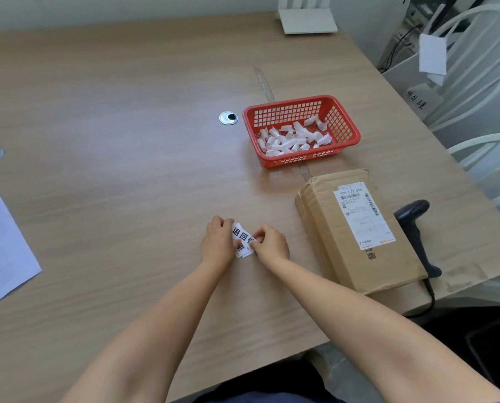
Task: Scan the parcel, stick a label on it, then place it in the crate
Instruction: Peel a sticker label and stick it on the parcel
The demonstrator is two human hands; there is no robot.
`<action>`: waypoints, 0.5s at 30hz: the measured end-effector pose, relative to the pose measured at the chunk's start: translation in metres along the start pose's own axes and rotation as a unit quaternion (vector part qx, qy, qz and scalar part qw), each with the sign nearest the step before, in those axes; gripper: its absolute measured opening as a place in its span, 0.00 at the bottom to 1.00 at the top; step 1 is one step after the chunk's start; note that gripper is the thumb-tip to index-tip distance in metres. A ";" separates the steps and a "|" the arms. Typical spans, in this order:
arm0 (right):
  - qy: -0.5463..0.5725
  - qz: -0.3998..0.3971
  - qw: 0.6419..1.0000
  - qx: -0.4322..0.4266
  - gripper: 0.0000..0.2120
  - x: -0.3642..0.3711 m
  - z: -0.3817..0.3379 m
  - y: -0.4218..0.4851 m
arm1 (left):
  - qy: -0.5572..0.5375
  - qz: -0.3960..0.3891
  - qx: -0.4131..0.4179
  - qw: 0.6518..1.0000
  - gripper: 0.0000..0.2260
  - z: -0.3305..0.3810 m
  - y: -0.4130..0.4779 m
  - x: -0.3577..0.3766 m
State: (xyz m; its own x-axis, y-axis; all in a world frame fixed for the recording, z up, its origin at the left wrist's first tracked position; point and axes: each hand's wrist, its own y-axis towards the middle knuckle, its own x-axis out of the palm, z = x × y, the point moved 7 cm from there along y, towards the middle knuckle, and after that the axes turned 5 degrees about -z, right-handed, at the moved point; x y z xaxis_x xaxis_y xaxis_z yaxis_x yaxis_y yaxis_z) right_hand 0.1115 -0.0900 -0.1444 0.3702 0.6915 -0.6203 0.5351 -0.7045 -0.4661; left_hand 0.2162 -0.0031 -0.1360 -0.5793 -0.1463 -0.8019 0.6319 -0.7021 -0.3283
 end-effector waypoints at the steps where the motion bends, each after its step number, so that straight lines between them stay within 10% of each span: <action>1: 0.010 0.003 1.000 -0.001 0.05 -0.002 0.000 0.000 | -0.010 -0.001 0.012 1.000 0.18 0.001 0.001 -0.002; 15: 0.050 0.072 0.993 -0.079 0.09 -0.070 -0.026 -0.011 | -0.392 -0.012 -0.020 0.919 0.09 0.031 0.007 -0.050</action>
State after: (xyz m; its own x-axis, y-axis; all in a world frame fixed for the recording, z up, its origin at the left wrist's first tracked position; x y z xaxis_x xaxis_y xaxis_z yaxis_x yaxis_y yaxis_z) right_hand 0.0997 -0.1267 -0.0797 0.5206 0.6038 -0.6037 0.5807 -0.7687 -0.2681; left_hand 0.2332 -0.0222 -0.0828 -0.7766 -0.5999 -0.1921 0.6233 -0.6877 -0.3722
